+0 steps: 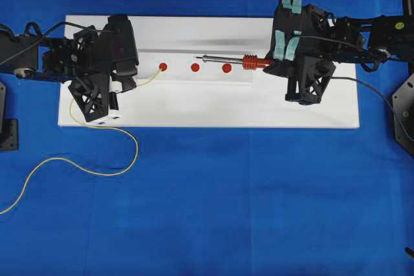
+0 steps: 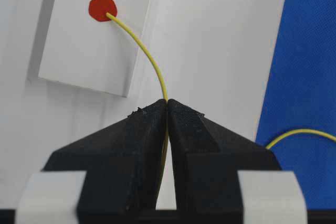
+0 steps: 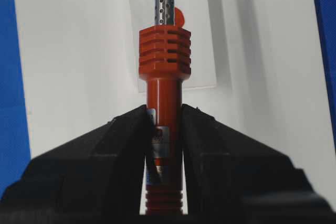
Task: Touch the tip of the soldering iron to the tip of the solder at the mark.
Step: 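Move the iron tip leftward to meet the solder tip at the left red dot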
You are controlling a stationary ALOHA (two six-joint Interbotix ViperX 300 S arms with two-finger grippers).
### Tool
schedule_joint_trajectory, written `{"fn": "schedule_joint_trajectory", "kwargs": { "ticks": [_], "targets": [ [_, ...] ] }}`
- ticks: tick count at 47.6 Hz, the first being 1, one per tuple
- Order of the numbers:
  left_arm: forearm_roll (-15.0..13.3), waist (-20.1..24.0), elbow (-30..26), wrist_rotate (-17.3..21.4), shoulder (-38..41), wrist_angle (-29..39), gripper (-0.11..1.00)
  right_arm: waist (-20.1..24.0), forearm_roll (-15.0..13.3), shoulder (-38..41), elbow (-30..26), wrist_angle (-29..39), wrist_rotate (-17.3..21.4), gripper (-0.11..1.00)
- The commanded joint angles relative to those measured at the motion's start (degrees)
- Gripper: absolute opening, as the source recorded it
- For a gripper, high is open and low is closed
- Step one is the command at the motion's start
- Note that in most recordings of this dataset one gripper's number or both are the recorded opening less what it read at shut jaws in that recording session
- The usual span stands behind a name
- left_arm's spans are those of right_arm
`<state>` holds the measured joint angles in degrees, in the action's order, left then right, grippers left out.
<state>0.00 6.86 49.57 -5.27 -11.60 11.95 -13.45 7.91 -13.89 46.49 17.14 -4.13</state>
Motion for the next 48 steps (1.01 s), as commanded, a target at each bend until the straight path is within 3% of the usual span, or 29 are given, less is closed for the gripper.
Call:
{"fn": "schedule_joint_trajectory", "kwargs": {
  "ticks": [1,14,29,48],
  "targets": [
    [0.18,0.35,-0.44,-0.09,-0.44,-0.35,0.01,-0.18,-0.09,0.18,-1.93,-0.35,0.09,0.06],
    [0.18,0.53,-0.35,-0.09,-0.44,-0.26,0.01,-0.18,-0.35,5.8,-8.35,4.13,-0.26,0.06],
    [0.18,0.53,-0.35,-0.09,-0.44,-0.09,0.01,0.09,-3.52,13.36,-17.58,11.43,-0.18,0.06],
    [0.18,0.62,-1.23,-0.09,0.09,0.44,0.01,1.05,-4.31,16.7,-20.57,12.83,-0.18,0.06]
  ]
}}
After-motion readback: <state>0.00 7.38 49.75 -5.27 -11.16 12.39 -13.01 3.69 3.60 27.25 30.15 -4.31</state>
